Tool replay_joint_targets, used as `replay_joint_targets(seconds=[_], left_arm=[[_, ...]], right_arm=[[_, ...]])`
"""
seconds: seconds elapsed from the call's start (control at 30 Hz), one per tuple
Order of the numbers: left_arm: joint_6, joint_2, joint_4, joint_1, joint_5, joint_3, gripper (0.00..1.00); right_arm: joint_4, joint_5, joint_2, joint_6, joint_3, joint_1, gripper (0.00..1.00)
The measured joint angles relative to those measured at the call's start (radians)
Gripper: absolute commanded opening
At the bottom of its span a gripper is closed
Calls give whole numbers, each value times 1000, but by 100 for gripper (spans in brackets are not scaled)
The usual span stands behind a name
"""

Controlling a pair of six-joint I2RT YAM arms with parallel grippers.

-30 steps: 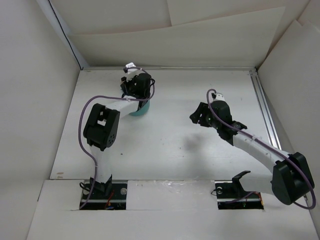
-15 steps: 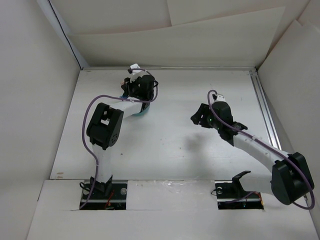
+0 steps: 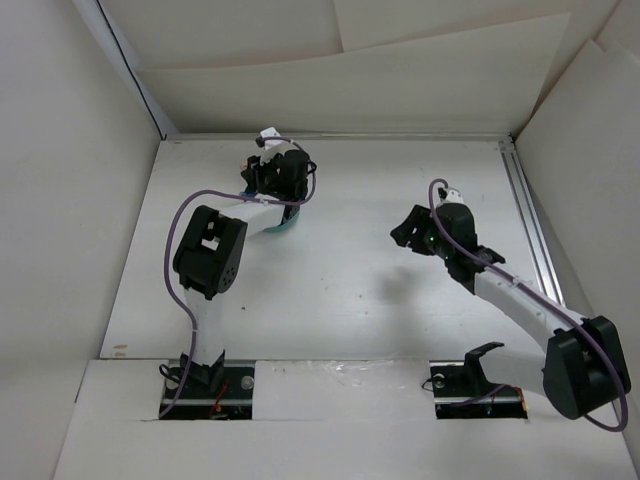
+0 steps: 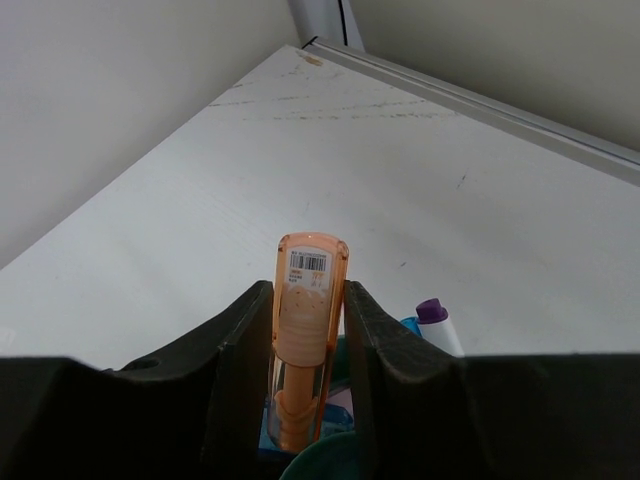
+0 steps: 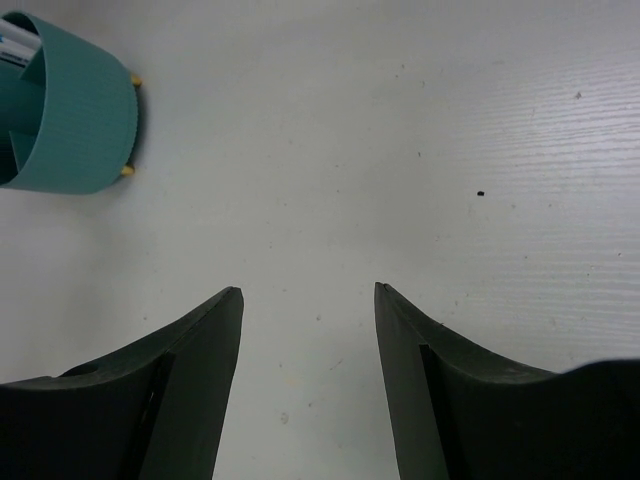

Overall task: Sort the stationery into containers
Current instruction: Place the pen in the storage box, then reset both arms

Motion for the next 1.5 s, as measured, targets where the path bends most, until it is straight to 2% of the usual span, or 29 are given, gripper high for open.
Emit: replay_joint_targets(seconds=[0.17,0.5,0.63,0.67,0.73,0.8,0.83,0.87,1.0,1.03,1.07,1.2,1.37,1.5], left_arm=[[7,2,-8,0,-3,0,35],[8,4,-12,0,-8,0,36],[2,-5,-23,0,-8,-1,43],[-8,-16,-39,0,-4,-2,46],[-33,-56,-81,0,10,-2,66],[-76,-122,-130,-1,42,-2,70],[-97,-158,-154,-2,55,0,77],[-119,-200,-185,-4,71,6,100],[-231,-369,-283,-8,166,47,100],[-262,-412,-312,-11,194,55,100],[-297,-453,-335,-12,220,58,100],[-423,-617,-421,-13,345,20,100],[-502,-801,-508,-12,557,-138,100],[-522,-950,-602,-14,669,-278,100]], right_arm=[[1,-16,-26,-3,0,-27,61],[4,-39,-29,-7,-15,-45,61],[6,-39,-29,-7,-15,-45,61],[7,-39,-29,-8,-15,-45,61],[7,-39,-29,-8,-15,-45,61],[7,-40,-29,-8,-15,-46,61],[7,-40,-29,-8,-15,-47,62],[7,-40,-33,-8,-16,-47,62],[6,-39,-74,-11,-18,-52,68],[8,-37,-92,-11,-20,-52,79],[7,-34,-108,-11,-22,-53,100],[3,0,-192,-17,-41,-53,100],[-29,50,-319,-18,-57,-53,100],[-65,61,-419,-18,-60,-53,100]])
